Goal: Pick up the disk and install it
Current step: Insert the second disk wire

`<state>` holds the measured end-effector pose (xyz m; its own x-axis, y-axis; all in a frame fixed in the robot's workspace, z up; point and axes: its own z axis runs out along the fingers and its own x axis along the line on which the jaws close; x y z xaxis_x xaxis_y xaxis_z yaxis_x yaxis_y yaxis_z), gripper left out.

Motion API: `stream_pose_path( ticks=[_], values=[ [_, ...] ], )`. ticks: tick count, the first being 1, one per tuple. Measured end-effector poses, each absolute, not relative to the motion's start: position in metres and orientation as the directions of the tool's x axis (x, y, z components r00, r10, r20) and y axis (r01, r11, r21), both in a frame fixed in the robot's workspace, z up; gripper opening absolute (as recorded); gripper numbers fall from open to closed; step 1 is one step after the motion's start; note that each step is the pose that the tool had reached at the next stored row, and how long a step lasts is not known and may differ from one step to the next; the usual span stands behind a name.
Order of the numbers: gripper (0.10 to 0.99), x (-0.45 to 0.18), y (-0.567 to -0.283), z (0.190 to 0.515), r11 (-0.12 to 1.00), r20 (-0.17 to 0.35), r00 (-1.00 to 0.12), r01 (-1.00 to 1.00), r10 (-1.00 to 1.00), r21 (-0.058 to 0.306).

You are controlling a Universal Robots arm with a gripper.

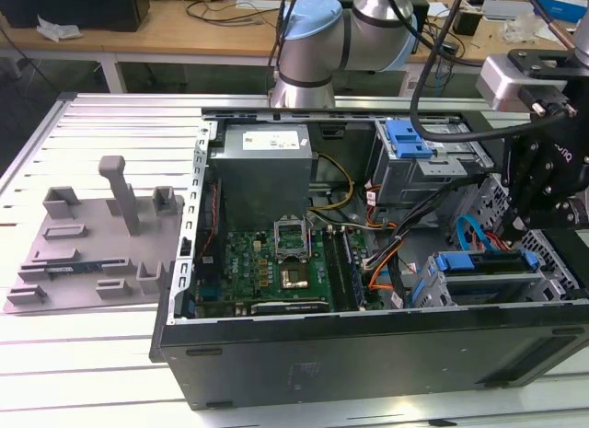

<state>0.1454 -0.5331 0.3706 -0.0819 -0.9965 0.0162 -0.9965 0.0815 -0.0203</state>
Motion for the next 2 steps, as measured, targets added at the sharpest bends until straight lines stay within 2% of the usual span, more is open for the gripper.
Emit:
stream_pose_path(
  ticks=[2],
  values=[
    [0.106, 0.1454, -0.5331, 0.3706, 0.082, 0.016, -0.082, -0.996, -0.997, -0.020]
  ],
)
